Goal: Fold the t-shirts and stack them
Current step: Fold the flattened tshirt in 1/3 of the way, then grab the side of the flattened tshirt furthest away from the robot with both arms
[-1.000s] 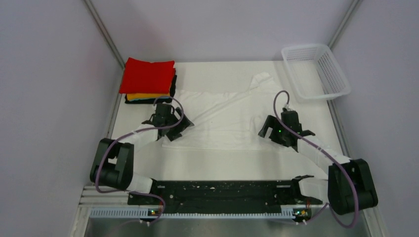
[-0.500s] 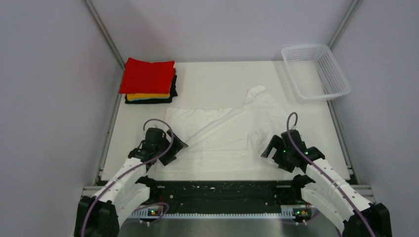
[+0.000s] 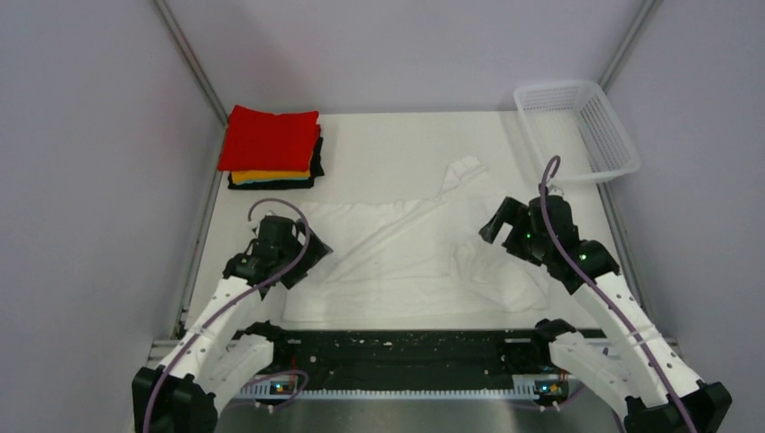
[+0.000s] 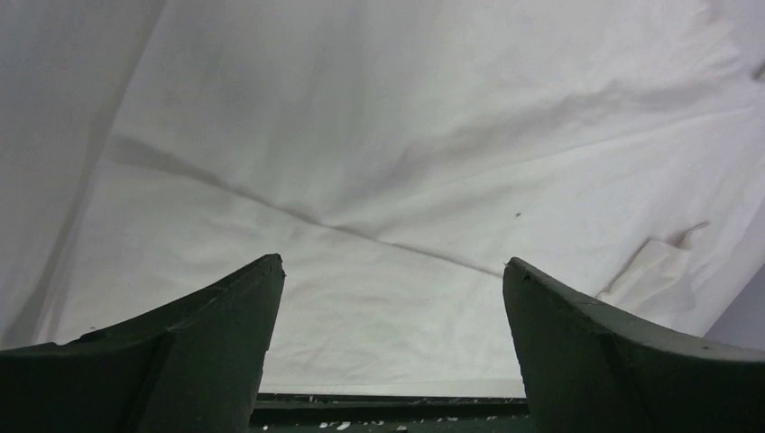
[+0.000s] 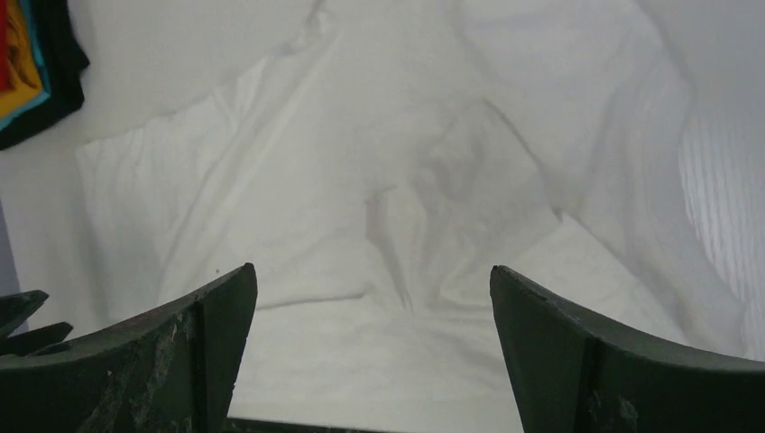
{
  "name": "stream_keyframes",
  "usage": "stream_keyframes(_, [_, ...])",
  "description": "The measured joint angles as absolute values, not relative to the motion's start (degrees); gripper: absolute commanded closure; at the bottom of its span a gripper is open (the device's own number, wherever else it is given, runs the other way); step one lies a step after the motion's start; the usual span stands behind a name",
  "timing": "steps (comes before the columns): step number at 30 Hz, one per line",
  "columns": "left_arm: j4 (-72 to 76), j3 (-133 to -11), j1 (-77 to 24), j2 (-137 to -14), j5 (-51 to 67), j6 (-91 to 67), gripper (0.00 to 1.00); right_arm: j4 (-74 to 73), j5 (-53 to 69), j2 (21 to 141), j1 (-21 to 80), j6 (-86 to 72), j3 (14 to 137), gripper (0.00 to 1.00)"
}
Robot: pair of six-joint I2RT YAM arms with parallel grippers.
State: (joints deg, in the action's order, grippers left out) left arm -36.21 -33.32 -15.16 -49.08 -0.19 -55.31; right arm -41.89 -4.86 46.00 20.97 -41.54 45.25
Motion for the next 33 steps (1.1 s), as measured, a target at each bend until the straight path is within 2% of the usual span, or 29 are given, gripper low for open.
stream_keyframes(7, [-34.9, -48.1, -13.1, -60.8, -10.9, -51.5, 0.01, -31.1, -9.9, 56.3, 20.4, -33.4, 52.0, 0.01])
stream_keyframes(14, [-30.1, -57.0, -8.4, -81.0, -13.5, -46.7, 0.05, -22.6, -4.9, 73.6, 14.5, -27.4, 58.9, 0.01])
stream_keyframes(19, [-29.6, -66.1, -6.0, -94.6, -14.4, -44.5, 0.07, -21.0, -2.3, 80.0, 12.6, -24.9, 60.8, 0.01])
stream_keyframes(29, [-32.4, -83.9, -5.5, -110.8, -17.3, -41.1, 0.29, -20.1, -2.1, 82.6, 12.1, -21.8, 60.8, 0.01])
stream_keyframes(33, [-33.5, -84.5, -5.5, -113.8, -17.3, -41.3, 0.39, -19.6, -2.5, 83.7, 12.1, -21.0, 60.8, 0.02])
